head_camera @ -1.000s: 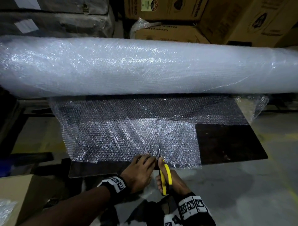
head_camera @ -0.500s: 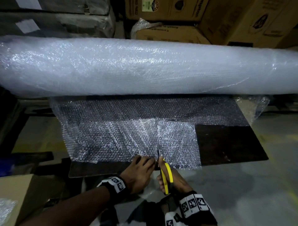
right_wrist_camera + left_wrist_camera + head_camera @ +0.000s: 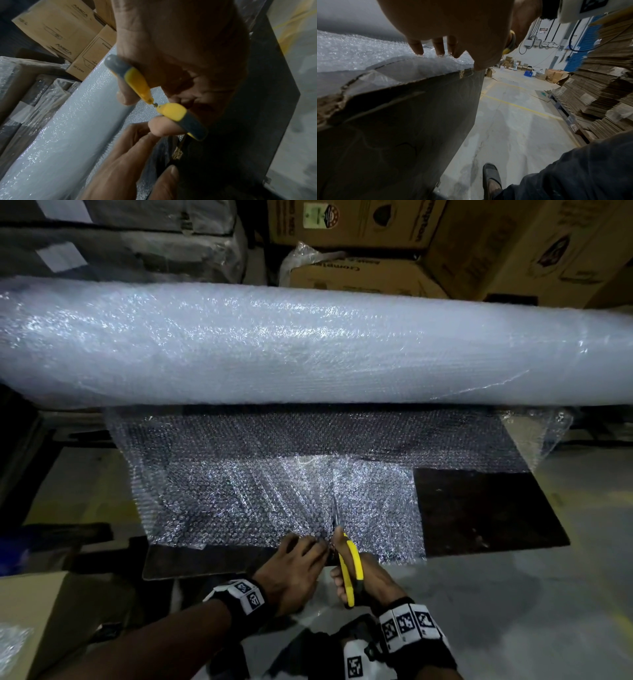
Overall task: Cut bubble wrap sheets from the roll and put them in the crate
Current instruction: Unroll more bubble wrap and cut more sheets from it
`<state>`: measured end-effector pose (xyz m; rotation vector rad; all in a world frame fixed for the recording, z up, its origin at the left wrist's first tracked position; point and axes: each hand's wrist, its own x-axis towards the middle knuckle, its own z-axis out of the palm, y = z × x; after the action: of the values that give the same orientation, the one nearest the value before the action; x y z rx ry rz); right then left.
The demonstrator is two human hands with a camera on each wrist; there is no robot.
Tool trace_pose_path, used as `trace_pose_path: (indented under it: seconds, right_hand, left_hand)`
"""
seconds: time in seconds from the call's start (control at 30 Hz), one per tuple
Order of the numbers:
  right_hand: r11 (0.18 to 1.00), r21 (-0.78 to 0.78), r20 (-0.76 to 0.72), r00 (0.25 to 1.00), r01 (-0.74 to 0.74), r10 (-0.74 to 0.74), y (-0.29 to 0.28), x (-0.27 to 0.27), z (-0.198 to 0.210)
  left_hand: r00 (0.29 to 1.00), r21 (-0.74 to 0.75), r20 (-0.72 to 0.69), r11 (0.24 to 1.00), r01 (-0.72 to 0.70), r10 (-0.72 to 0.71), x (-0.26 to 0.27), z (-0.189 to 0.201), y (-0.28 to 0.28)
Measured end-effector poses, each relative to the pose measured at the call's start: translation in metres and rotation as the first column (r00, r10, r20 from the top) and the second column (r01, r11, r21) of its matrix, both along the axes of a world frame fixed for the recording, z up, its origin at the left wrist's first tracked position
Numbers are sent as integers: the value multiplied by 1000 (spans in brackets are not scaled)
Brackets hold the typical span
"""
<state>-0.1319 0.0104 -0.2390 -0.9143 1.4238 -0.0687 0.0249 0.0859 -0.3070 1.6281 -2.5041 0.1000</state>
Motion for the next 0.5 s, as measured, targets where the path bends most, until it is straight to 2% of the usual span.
trace_pose_path:
  seconds: [0.5]
  right_hand:
    - [999, -28, -30, 999, -24, 23, -11, 7, -2]
  left_hand:
    - [1000, 81, 19, 996, -23, 21, 0, 0, 0]
